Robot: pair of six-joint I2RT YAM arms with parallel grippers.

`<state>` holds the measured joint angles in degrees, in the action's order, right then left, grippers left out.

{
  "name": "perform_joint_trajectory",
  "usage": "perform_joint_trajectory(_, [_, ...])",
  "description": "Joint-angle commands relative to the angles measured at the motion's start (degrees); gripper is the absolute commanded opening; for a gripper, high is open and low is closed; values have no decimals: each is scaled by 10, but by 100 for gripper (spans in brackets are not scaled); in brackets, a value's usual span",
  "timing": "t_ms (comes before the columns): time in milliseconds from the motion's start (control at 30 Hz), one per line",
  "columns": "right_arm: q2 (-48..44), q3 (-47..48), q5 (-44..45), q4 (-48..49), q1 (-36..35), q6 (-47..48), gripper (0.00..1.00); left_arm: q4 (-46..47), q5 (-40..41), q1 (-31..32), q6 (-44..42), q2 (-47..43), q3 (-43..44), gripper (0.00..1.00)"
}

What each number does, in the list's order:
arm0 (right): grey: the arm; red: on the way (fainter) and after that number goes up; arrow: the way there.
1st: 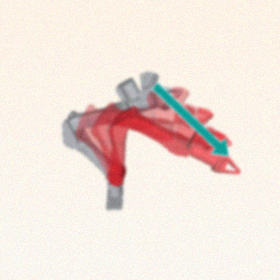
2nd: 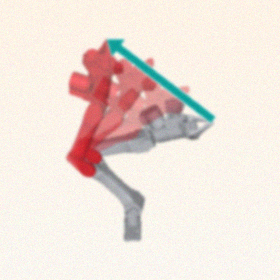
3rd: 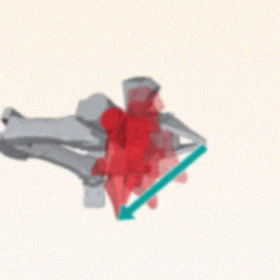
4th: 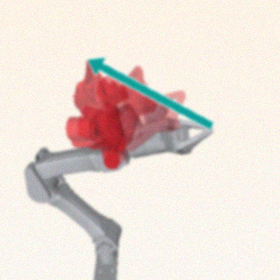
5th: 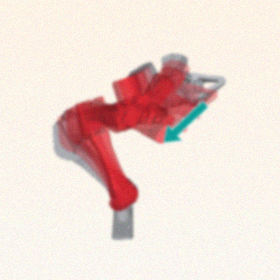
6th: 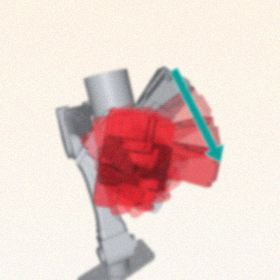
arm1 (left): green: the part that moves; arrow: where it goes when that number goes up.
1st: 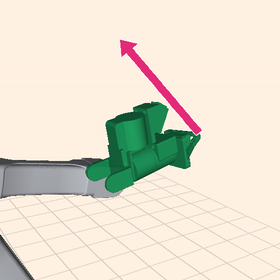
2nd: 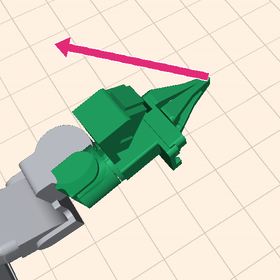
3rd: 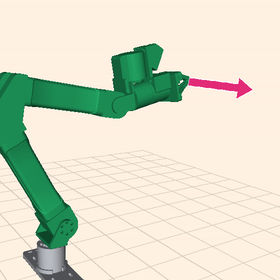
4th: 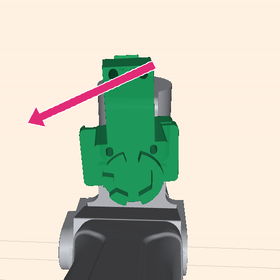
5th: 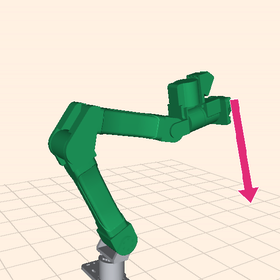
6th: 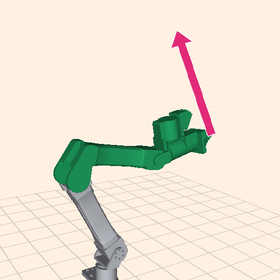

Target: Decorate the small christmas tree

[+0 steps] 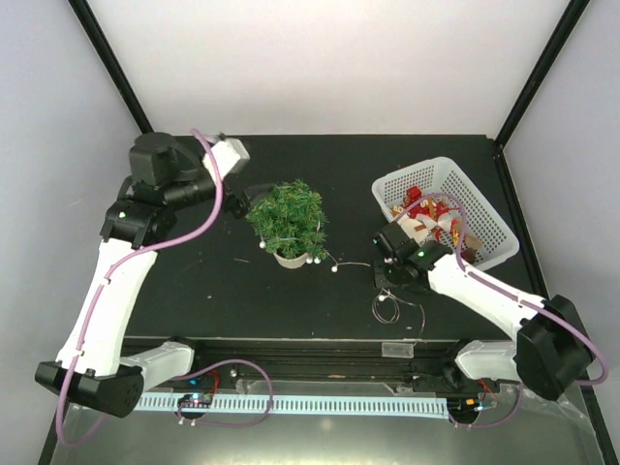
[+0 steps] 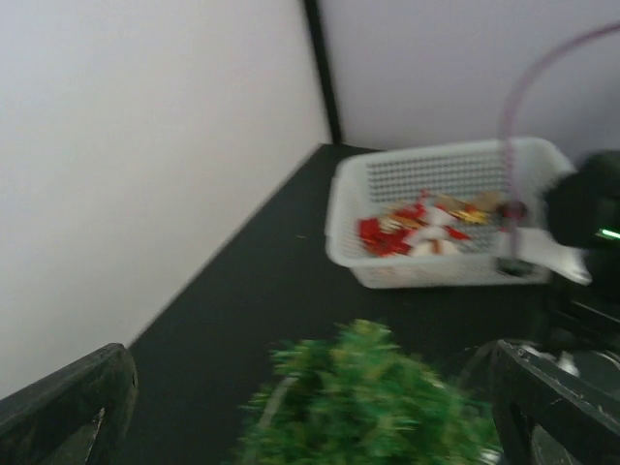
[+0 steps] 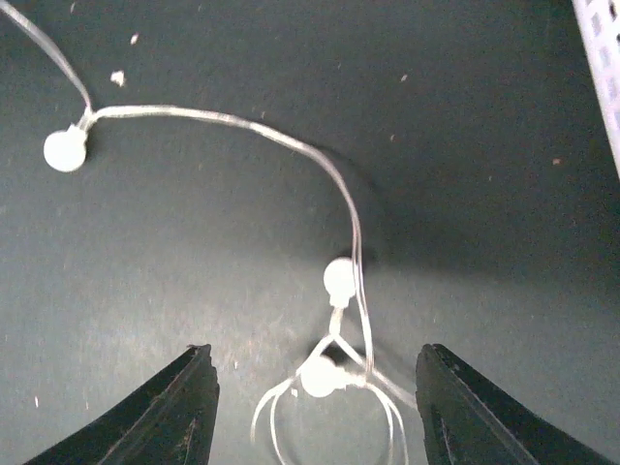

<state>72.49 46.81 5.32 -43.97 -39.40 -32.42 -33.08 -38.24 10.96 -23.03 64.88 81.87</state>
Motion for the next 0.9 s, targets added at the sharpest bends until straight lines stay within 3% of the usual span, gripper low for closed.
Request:
perform_joint_trajectory(0, [26,-9,9,91,27,-23,57,-116,-19,66,-89,-17,0,99])
perform_joint_trajectory(167, [61,-20,-14,128,54,-18,53,-128,-16,103,-104,-37,-30,99])
perform_joint_trajectory(400, [82,-49,-42,162,91,-7,40,-146,-35,116,-109,-38,-23,99])
perform_joint_trajectory(867, [130,-76,-98,212,94,0,32,-152,-40,124,-112,-32,-22,99])
